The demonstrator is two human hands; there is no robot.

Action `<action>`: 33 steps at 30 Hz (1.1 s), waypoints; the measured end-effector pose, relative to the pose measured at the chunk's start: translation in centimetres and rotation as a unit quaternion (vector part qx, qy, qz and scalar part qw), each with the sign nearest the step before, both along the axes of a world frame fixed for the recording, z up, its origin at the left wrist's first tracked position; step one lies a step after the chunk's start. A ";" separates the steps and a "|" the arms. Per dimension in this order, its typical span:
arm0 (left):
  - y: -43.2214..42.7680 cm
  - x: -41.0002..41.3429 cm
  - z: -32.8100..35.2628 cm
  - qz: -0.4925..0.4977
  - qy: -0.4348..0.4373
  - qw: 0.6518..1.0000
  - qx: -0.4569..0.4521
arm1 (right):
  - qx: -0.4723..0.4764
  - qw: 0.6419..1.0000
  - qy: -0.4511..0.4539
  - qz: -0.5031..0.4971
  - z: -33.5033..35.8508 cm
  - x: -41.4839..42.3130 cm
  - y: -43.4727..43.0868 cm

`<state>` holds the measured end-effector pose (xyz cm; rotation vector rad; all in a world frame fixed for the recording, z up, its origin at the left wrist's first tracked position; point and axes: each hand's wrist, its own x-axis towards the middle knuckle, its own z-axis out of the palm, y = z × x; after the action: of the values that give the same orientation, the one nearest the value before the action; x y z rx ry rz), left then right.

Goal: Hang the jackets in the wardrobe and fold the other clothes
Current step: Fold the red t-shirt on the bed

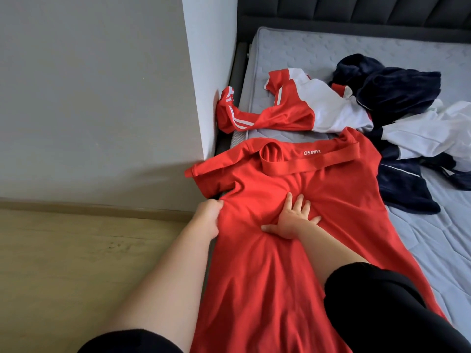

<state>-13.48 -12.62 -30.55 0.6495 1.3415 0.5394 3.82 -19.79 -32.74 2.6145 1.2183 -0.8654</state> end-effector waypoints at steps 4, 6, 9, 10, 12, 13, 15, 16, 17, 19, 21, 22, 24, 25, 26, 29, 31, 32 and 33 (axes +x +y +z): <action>-0.5 -2.3 -0.5 0.063 -0.091 0.992 -0.062 | 0.002 1.000 -0.001 0.000 -0.1 0.1 0.0; -0.8 -2.3 0.2 -0.026 -0.084 0.995 -0.052 | 0.003 1.000 -0.001 -0.002 -0.2 0.1 0.1; -0.6 -1.7 0.9 -0.174 0.047 0.982 0.051 | 0.005 1.000 -0.002 -0.003 -0.2 0.1 0.2; -0.6 -1.4 0.7 -0.177 0.098 0.975 0.095 | 0.010 1.000 -0.003 -0.004 -0.3 0.1 0.2; -0.8 -1.3 0.2 -0.129 0.201 0.959 0.154 | 0.041 0.999 -0.010 -0.011 -0.3 0.0 -0.2; -1.2 -1.4 0.0 -0.103 0.252 0.947 0.169 | 0.066 0.998 -0.020 -0.011 -0.3 -0.3 -0.6; -2.3 -1.9 -0.2 -0.105 0.317 0.924 0.184 | 0.133 0.989 -0.058 0.007 -0.7 -0.9 -2.0; -2.9 -2.0 -0.3 -0.126 0.326 0.919 0.185 | 0.163 0.983 -0.076 0.025 -0.7 -1.2 -2.9; -3.5 -2.2 -0.1 -0.150 0.330 0.914 0.181 | 0.184 0.979 -0.082 0.043 -0.6 -1.4 -3.9; -4.4 -2.5 0.2 -0.192 0.333 0.907 0.170 | 0.202 0.974 -0.069 0.074 -0.4 -1.5 -5.9; -5.4 -3.1 0.5 -0.207 0.319 0.908 0.175 | 0.203 0.973 -0.044 0.102 0.0 -1.3 -8.0; -6.1 -3.5 0.5 -0.216 0.322 0.904 0.180 | 0.202 0.972 -0.035 0.115 0.2 -1.2 -9.2; -8.0 -4.4 0.2 -0.219 0.341 0.896 0.181 | 0.195 0.970 -0.037 0.141 0.4 -1.4 -11.8; -9.1 -5.0 0.2 -0.211 0.352 0.893 0.186 | 0.190 0.969 -0.040 0.154 0.5 -1.7 -13.1; -10.3 -5.6 0.3 -0.202 0.387 0.875 0.208 | 0.185 0.968 -0.042 0.166 0.6 -2.1 -14.4; -13.4 -7.2 1.2 -0.287 0.551 0.656 0.428 | 0.182 0.965 -0.020 0.190 1.4 -3.4 -18.0; -15.5 -7.0 2.0 -0.347 0.491 0.565 0.565 | 0.182 0.960 0.007 0.214 1.9 -3.8 -20.7; -16.7 -6.6 2.3 -0.399 0.433 0.560 0.583 | 0.178 0.955 0.013 0.236 2.1 -3.8 -22.1; -18.1 -6.1 2.5 -0.468 0.387 0.550 0.574 | 0.170 0.950 0.015 0.260 2.3 -3.8 -23.4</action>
<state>-19.60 -30.76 -28.06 2.7772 0.9681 0.1132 0.05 -43.24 -30.47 2.3032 2.0913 -0.6347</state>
